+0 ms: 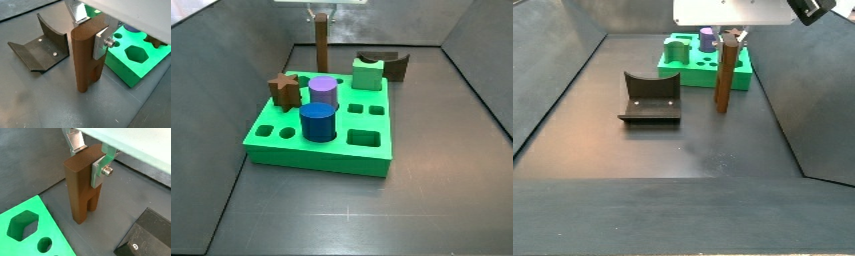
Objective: Pick up the square-circle object. Move up. Place the square-circle object on the fixture. Regrasp the square-circle object. Rotate the square-circle object. Move to above the board. Insert the square-circle object.
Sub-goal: Rotate the square-circle object.
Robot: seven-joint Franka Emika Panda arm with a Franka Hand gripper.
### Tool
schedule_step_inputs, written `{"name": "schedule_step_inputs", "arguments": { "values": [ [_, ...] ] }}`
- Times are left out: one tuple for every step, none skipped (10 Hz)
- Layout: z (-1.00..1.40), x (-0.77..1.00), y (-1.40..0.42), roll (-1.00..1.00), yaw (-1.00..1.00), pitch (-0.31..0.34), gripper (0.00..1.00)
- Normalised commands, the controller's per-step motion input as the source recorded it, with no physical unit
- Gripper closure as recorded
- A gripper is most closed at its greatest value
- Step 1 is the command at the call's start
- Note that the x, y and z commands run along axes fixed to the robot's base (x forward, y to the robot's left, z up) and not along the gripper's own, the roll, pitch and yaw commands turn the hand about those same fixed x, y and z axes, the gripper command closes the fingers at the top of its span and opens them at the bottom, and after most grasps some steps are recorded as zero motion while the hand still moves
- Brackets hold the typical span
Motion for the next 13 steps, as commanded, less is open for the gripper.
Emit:
{"name": "schedule_step_inputs", "arguments": {
  "values": [
    [-0.17,-0.01,0.03,-0.16,-0.04,-0.041,1.00],
    [-0.17,-0.01,0.03,-0.16,-0.04,-0.041,1.00],
    [-0.17,-0.01,0.03,-0.16,-0.04,-0.041,1.00],
    [0.00,0.00,0.00,0.04,-0.04,-0.041,0.00],
    [1.00,0.00,0.00,0.03,-0.03,-0.037,0.00],
    [1.00,-0.01,0.00,0.03,-0.03,-0.030,0.00],
    [0.96,-0.04,0.00,0.02,-0.02,0.024,0.00],
    [0.85,-0.03,0.00,0.01,-0.02,0.037,0.00],
    [0.61,-0.02,0.00,0.00,-0.02,0.051,0.00],
    [0.43,0.00,0.00,0.00,-0.01,0.064,0.00],
    [0.18,0.01,0.00,-0.02,-0.01,0.085,0.00],
    [0.00,0.00,0.08,0.00,1.00,0.007,0.00],
    [-0.06,0.02,0.07,0.00,1.00,0.007,0.00]
  ]
}}
